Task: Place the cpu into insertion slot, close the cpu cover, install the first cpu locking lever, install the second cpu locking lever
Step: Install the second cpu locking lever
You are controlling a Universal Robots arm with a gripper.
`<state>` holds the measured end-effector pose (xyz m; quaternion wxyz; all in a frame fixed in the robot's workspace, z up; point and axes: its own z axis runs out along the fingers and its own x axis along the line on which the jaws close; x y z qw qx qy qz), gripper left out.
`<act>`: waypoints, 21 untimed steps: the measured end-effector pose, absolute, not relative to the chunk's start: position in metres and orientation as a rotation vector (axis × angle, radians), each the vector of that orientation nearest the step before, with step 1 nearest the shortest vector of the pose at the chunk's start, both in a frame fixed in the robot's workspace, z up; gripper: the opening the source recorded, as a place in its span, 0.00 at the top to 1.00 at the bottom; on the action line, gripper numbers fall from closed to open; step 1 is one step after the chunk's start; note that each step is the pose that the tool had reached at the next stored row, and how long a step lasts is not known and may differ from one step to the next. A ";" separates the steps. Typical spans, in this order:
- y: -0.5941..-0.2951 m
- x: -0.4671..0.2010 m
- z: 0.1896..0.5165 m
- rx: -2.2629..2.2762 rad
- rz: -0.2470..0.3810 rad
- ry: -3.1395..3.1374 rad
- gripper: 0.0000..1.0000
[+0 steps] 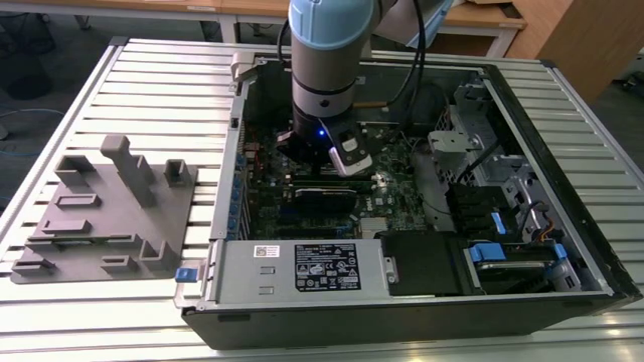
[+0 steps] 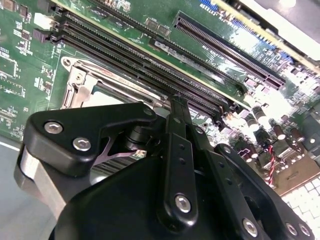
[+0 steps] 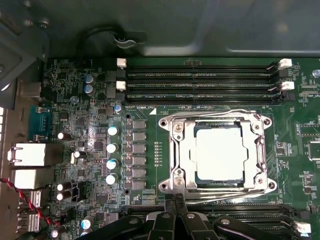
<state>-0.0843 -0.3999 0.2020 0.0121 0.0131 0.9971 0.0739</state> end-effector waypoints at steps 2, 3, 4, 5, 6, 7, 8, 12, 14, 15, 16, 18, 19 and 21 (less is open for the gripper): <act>-0.400 -0.084 0.202 0.041 0.232 3.108 0.89; -0.400 -0.085 0.202 0.041 0.232 3.108 0.89; -0.400 -0.085 0.202 0.041 0.233 3.108 0.89; -0.400 -0.085 0.201 0.041 0.233 3.108 0.89; -0.400 -0.085 0.201 0.041 0.234 3.108 0.89; -0.400 -0.085 0.201 0.041 0.237 3.108 0.89; -0.400 -0.086 0.201 0.041 0.241 3.108 0.89; -0.400 -0.087 0.200 0.041 0.255 3.107 0.89; -0.400 -0.087 0.199 0.041 0.258 3.107 0.89; -0.400 -0.088 0.199 0.041 0.259 3.107 0.89; -0.400 -0.089 0.198 0.041 0.261 3.107 0.89; -0.400 -0.090 0.198 0.041 0.265 3.106 0.89; -0.400 -0.090 0.198 0.041 0.268 3.106 0.89; -0.400 -0.090 0.197 0.041 0.277 3.105 0.89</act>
